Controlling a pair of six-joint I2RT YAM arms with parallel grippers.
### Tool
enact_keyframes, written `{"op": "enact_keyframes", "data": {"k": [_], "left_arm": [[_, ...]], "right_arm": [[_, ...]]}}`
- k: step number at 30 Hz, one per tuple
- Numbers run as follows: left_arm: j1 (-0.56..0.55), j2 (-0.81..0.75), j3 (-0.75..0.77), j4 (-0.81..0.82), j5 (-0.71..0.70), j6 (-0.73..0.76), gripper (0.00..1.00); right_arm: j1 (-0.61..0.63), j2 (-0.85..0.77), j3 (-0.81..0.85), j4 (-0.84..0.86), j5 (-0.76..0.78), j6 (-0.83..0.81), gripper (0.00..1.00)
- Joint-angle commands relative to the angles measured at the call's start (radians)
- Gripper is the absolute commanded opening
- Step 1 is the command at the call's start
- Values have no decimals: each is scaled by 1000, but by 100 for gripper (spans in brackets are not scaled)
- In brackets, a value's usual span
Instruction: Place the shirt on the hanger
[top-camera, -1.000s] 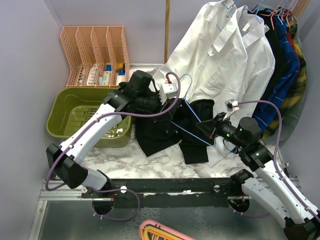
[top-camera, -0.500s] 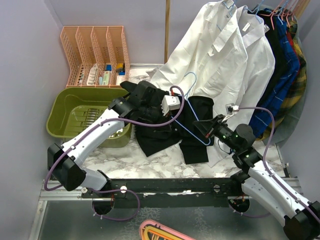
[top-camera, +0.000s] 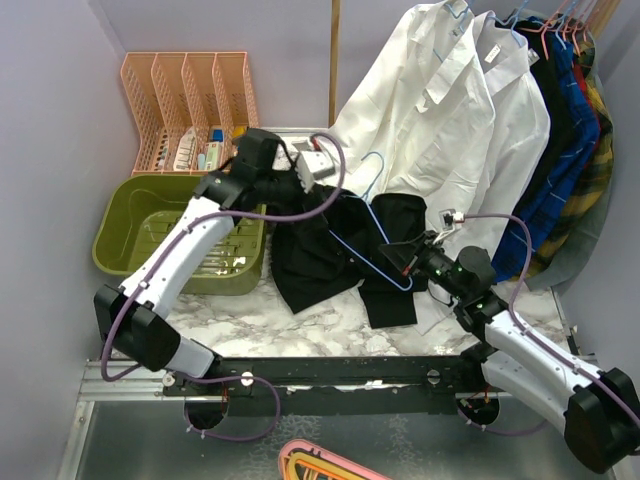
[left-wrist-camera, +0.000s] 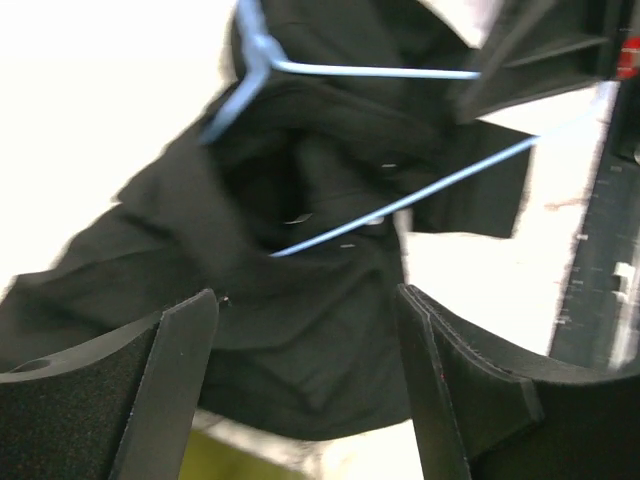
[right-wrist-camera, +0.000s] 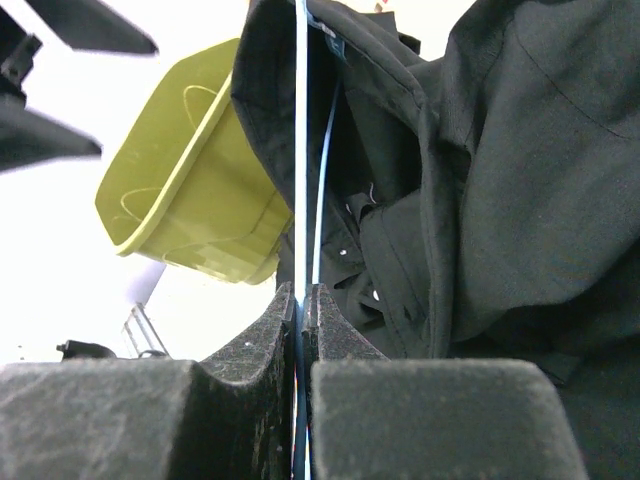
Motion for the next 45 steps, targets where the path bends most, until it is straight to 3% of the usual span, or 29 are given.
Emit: {"op": "enact_keyframes", "data": {"k": [1, 6, 12, 15, 18, 21, 26, 29, 34, 37, 45], "left_arm": [[166, 69, 92, -1, 185, 216, 75], [273, 173, 171, -89, 491, 499, 73], [291, 363, 302, -257, 560, 920, 66], [291, 506, 487, -415, 584, 1027, 54], [291, 681, 744, -661, 591, 1140, 52], [291, 775, 850, -722, 593, 1119, 52], [275, 712, 696, -723, 581, 1223, 55], [250, 700, 645, -723, 528, 1223, 74], [231, 732, 665, -721, 513, 1222, 82], [231, 757, 728, -715, 534, 1204, 99], [229, 715, 688, -491, 549, 1021, 99]], "right_arm": [[0, 50, -7, 100, -19, -31, 1], [0, 66, -11, 103, -25, -59, 1], [0, 77, -4, 97, -40, -87, 1], [2, 78, 6, 79, -45, -100, 1], [3, 75, 17, 54, -44, -115, 1], [7, 74, 22, 41, -42, -121, 1], [9, 66, 19, 48, -31, -114, 1], [10, 70, 23, 49, -31, -128, 1], [14, 92, 32, 52, -57, -134, 1], [18, 103, 35, 53, -73, -136, 1], [30, 103, 29, 54, -80, -150, 1]]}}
